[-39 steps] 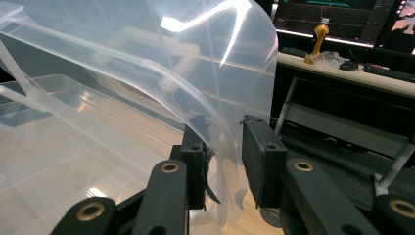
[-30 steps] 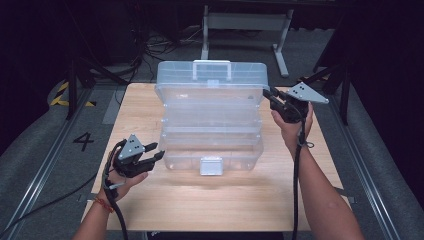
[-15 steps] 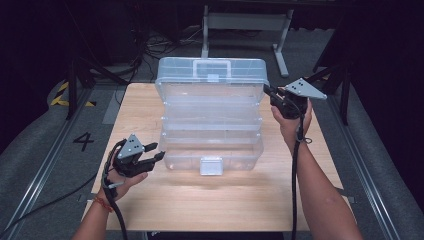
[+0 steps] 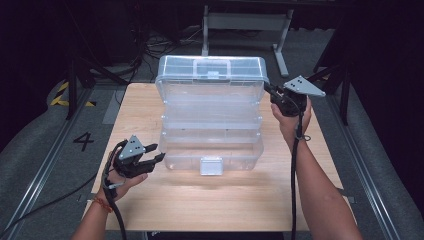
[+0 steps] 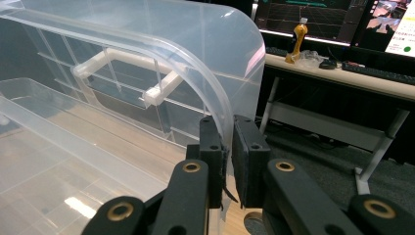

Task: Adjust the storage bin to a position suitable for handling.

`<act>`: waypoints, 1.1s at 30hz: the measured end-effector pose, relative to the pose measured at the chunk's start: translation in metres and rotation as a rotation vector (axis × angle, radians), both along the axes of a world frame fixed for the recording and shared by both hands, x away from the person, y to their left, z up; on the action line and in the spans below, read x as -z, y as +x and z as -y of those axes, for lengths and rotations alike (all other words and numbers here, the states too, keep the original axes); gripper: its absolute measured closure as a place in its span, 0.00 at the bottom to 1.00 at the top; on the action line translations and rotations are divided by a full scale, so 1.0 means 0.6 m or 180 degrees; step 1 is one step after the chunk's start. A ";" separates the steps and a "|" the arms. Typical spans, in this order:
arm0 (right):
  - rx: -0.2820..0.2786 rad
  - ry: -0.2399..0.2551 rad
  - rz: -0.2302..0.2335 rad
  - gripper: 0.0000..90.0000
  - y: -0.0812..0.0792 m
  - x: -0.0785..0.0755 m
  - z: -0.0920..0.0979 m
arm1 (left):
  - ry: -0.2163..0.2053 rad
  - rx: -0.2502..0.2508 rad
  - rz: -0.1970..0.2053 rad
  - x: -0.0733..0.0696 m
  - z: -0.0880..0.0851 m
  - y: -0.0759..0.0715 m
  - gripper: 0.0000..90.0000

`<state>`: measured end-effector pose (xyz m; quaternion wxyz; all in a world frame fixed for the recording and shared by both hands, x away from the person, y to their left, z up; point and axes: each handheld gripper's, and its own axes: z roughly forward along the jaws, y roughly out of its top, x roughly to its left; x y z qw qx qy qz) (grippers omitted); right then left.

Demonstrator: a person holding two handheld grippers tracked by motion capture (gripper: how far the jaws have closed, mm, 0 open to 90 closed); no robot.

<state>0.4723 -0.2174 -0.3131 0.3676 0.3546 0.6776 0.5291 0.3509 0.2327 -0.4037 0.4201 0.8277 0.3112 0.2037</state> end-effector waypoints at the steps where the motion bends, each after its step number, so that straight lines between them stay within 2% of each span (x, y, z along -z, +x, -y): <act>1: 0.0011 -0.0032 -0.0004 0.93 0.003 -0.002 -0.001 | 0.0000 0.0006 -0.0010 0.001 0.000 0.000 0.62; 8: 0.0016 -0.0052 -0.0039 0.94 0.011 -0.007 -0.001 | 0.0168 0.0009 -0.0052 0.006 -0.012 -0.007 0.61; 10: 0.0015 -0.0051 -0.0037 0.94 0.014 -0.008 -0.001 | 0.0176 -0.0011 -0.0069 0.009 -0.021 -0.010 0.61; 18: 0.0005 -0.0044 -0.0089 0.94 0.023 -0.012 -0.001 | 0.0349 -0.0036 -0.0217 0.036 -0.050 -0.025 0.59; 21: 0.0005 -0.0050 -0.0102 0.94 0.025 -0.013 -0.001 | 0.0350 -0.0057 -0.0285 0.046 -0.058 -0.030 0.58; 25: -0.0009 -0.0047 -0.0128 0.94 0.030 -0.015 0.000 | 0.0438 -0.0085 -0.0432 0.067 -0.066 -0.038 0.50; 28: -0.0027 -0.0069 -0.0140 0.94 0.035 -0.017 0.001 | 0.0445 -0.0144 -0.0540 0.082 -0.071 -0.046 0.43; 29: -0.0033 -0.0061 -0.0148 0.94 0.036 -0.017 0.001 | 0.0411 -0.0192 -0.0562 0.088 -0.072 -0.049 0.39; 32: -0.0058 -0.0055 -0.0173 0.94 0.043 -0.019 0.003 | 0.0432 -0.0211 -0.0599 0.097 -0.077 -0.053 0.33; 33: -0.0064 -0.0061 -0.0172 0.94 0.045 -0.020 0.003 | 0.0401 -0.0232 -0.0649 0.100 -0.078 -0.056 0.31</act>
